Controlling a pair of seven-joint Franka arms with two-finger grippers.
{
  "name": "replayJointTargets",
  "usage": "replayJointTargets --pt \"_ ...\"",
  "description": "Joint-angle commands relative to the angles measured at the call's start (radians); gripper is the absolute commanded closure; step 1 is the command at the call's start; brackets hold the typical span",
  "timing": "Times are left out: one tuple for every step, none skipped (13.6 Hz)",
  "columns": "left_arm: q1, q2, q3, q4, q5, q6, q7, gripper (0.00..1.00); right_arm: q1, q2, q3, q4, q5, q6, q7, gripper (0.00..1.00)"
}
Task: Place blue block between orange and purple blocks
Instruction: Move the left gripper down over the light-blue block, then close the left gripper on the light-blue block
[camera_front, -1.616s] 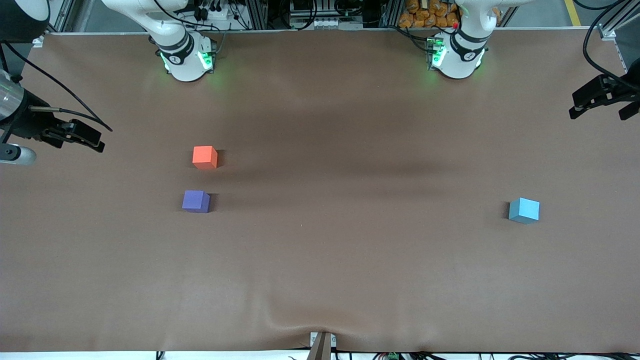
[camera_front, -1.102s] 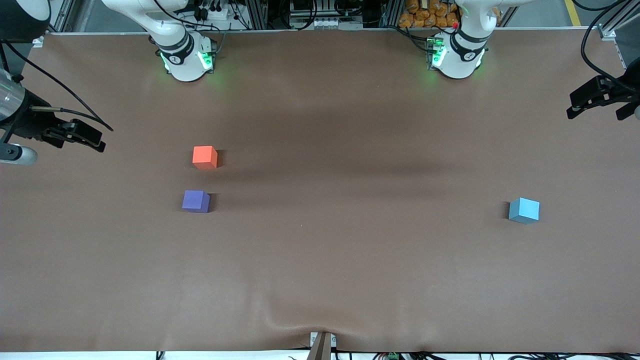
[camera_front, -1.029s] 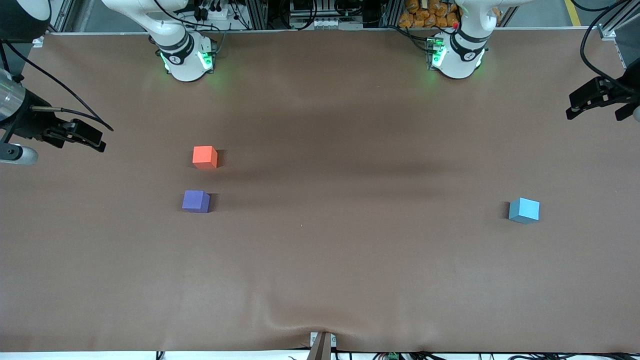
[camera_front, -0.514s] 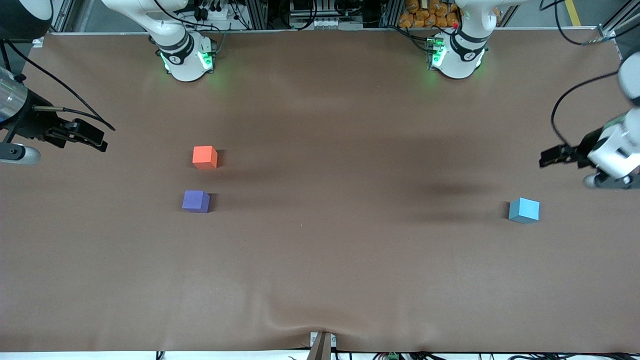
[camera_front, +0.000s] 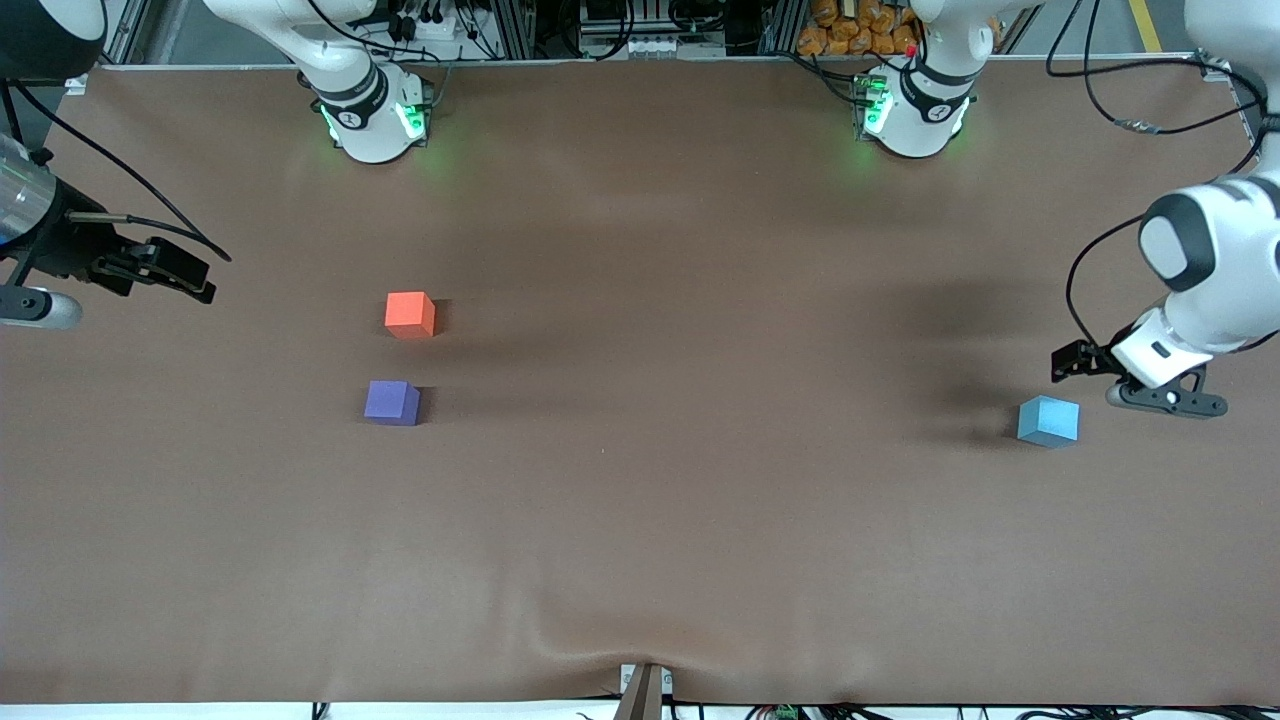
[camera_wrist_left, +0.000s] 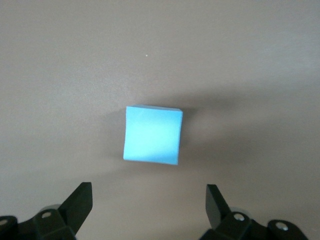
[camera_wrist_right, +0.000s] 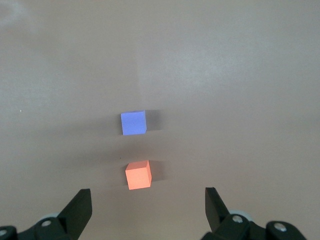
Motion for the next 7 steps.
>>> replayJointTargets --pt "0.006 0.056 -0.01 0.017 0.006 0.063 0.011 0.0 -0.005 0.007 0.003 0.017 0.007 -0.014 0.001 0.0" --pt "0.006 0.071 -0.01 0.023 0.006 0.078 0.011 0.0 -0.005 0.007 0.003 0.017 0.007 -0.014 0.001 0.0" --pt "0.006 0.086 -0.01 0.025 0.005 0.102 0.011 0.0 -0.005 0.007 0.003 0.017 0.007 -0.014 0.001 0.0" --pt "0.006 0.105 -0.01 0.025 0.005 0.128 0.011 0.0 -0.005 0.007 0.003 0.017 0.005 -0.014 0.0 0.0" --pt "0.006 0.119 -0.01 0.026 0.006 0.155 0.011 0.0 -0.006 0.007 0.003 0.017 0.005 -0.014 -0.004 0.0" --pt "0.005 0.137 -0.01 0.037 0.006 0.164 0.011 0.0 -0.005 0.007 0.003 0.017 0.005 -0.014 -0.004 0.0" --pt "0.005 0.149 -0.011 0.054 0.005 0.166 0.01 0.0 -0.006 0.007 0.003 0.017 0.005 -0.014 -0.004 0.0"
